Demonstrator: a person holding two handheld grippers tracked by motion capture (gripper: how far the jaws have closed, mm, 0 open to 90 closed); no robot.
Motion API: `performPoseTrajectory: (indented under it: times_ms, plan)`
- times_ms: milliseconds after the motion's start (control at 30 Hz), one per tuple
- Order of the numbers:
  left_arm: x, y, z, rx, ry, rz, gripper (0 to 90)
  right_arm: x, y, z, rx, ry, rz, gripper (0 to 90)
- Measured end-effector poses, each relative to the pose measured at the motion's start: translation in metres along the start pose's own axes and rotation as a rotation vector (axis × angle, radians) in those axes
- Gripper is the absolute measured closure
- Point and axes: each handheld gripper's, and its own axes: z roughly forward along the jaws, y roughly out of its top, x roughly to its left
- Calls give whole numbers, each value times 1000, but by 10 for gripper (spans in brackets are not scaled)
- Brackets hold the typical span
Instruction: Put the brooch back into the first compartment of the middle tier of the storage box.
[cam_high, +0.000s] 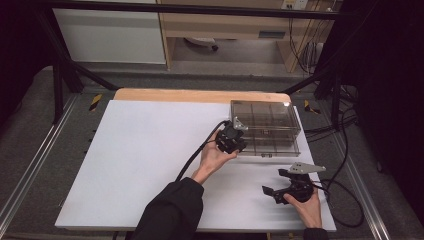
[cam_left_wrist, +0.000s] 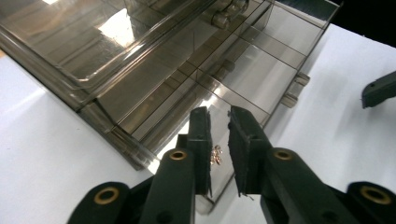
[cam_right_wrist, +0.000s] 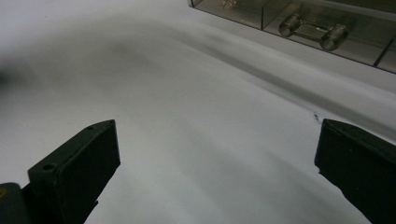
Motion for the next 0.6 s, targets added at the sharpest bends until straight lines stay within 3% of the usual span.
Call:
performPoseTrajectory:
  times_ms: [167,433,600]
  plan:
    - [-3,-1,-18,-16,-10,13,716,0,0,0,0,3,6,5]
    - [0,-10,-38,-34,5,-2,613,0,0,0,1,3,6,5]
    - [6,-25,-56,-40,22,-13,549,0,0,0,1,3,5,5]
